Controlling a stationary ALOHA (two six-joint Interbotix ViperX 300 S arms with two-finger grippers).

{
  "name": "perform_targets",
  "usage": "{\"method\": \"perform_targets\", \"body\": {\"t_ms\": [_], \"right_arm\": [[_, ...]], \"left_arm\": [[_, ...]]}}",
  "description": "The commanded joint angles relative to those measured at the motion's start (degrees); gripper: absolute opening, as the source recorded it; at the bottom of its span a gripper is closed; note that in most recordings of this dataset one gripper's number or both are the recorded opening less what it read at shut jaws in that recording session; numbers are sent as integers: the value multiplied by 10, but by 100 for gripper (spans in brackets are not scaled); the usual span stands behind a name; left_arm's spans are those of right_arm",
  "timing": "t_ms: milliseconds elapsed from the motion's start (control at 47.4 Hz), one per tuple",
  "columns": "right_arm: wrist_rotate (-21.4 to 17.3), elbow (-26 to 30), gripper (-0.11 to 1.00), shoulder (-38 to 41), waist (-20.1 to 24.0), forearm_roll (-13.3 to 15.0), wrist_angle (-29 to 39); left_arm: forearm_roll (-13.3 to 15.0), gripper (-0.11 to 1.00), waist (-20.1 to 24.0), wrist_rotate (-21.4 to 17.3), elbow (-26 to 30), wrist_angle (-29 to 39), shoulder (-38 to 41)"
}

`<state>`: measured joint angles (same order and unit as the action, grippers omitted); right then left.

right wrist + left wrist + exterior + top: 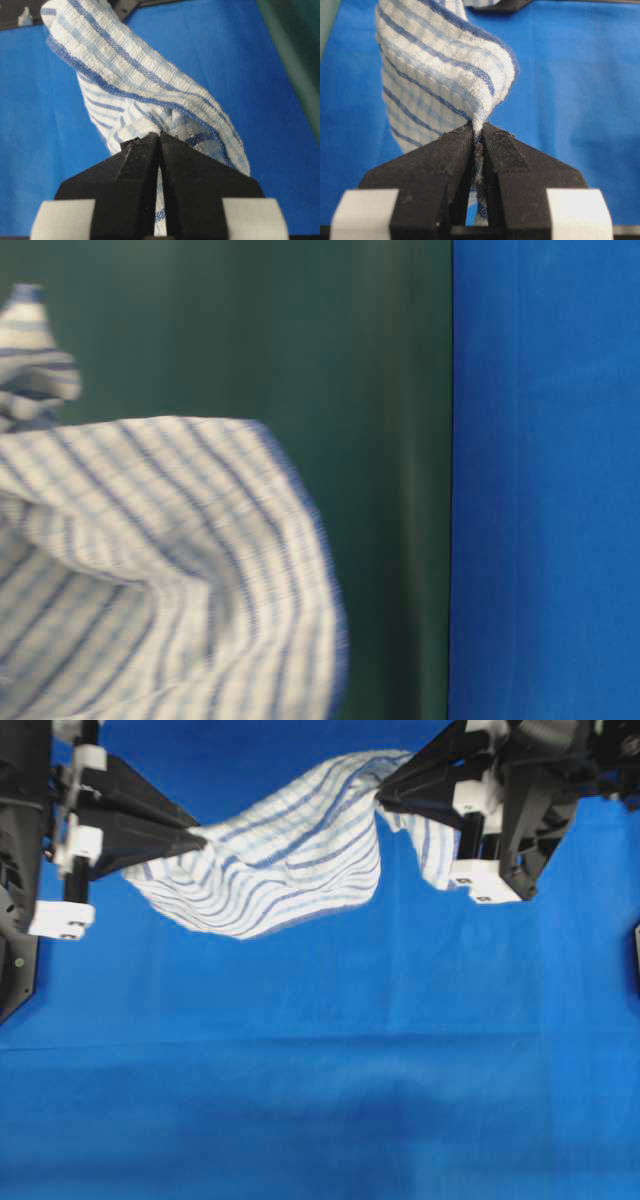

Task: Lift the towel with both arms.
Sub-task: 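Lift the towel with both grippers toward the back of the table, then release the towel onto the table and move grippers back to its sides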

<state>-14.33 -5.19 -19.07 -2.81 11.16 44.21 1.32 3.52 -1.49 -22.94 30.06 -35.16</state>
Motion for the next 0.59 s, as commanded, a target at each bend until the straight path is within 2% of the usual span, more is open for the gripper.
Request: {"method": "perform_targets", "body": {"t_ms": [0,274,569], "right_arm": [[2,33,1,-10,3,2,15],[4,62,1,-10,11,2,26],[10,64,1,-9,13,2,35]], "left_arm": [[-3,3,2,1,39,16,-2],[-3,3,4,-1,71,33,-2],[-3,3,4,-22,76,33,6]]}}
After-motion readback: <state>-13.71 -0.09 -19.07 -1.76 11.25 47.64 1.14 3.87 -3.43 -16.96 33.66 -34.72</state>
